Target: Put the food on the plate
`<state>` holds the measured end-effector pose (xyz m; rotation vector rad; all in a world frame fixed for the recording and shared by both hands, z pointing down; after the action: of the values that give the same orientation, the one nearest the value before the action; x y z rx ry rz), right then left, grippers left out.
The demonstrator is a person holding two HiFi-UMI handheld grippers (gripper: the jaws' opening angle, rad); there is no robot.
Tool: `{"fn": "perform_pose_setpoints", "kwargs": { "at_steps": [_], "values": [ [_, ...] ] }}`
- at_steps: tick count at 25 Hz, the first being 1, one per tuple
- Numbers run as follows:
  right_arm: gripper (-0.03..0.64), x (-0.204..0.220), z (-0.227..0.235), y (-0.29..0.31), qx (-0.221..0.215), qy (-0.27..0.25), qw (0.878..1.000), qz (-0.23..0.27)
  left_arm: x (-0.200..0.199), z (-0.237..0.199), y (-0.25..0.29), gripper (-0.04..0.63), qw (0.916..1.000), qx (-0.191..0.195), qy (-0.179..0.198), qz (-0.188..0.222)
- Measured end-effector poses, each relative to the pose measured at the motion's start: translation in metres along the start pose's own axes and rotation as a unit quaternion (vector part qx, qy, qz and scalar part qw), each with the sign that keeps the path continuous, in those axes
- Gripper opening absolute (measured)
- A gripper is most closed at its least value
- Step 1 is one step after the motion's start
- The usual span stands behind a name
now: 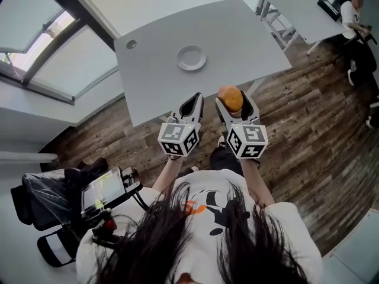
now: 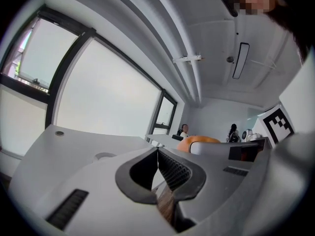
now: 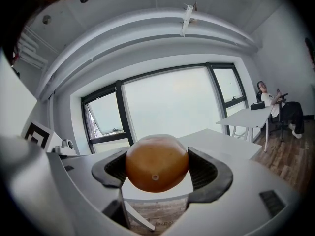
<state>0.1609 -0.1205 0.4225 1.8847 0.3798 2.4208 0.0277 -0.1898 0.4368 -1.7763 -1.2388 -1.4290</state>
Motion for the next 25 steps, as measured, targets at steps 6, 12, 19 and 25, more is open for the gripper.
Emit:
{"fn": "perform_pose_setpoints", "kwargs": {
  "at_steps": [6, 12, 19, 25],
  "values": [
    [0.362, -0.026, 0.042, 0.049, -0.029, -0.003, 1.000, -0.007, -0.013, -0.003, 0.056, 0.006, 0.9997, -0.023, -0.001, 0.003],
    [0.362, -0.034, 0.071, 0.091, -0.073, -0.010, 0.997, -0.020, -0.016, -0.009, 0.099, 0.006, 0.9980, -0.062, -0.004, 0.013],
    [0.362, -0.035, 0.081, 0.119, -0.109, -0.009, 0.993, -0.035, -0.017, -0.017, 0.114, 0.006, 0.9951, -0.096, -0.012, 0.017],
    [0.362, -0.029, 0.069, 0.136, -0.130, -0.006, 0.990, -0.047, -0.017, -0.034, 0.105, 0.006, 0.9923, -0.122, -0.015, 0.013]
  ]
}}
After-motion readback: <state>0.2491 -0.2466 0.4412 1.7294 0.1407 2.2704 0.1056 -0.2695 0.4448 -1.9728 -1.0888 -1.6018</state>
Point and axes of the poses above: the fingertips, and each gripper's own axes: y forward along the fingers, z to its right, x out of its underside, the point moved 6 cm from there along -y, backward along the fingers, and after that the axes turned 6 degrees about x, right-handed, at the moved point
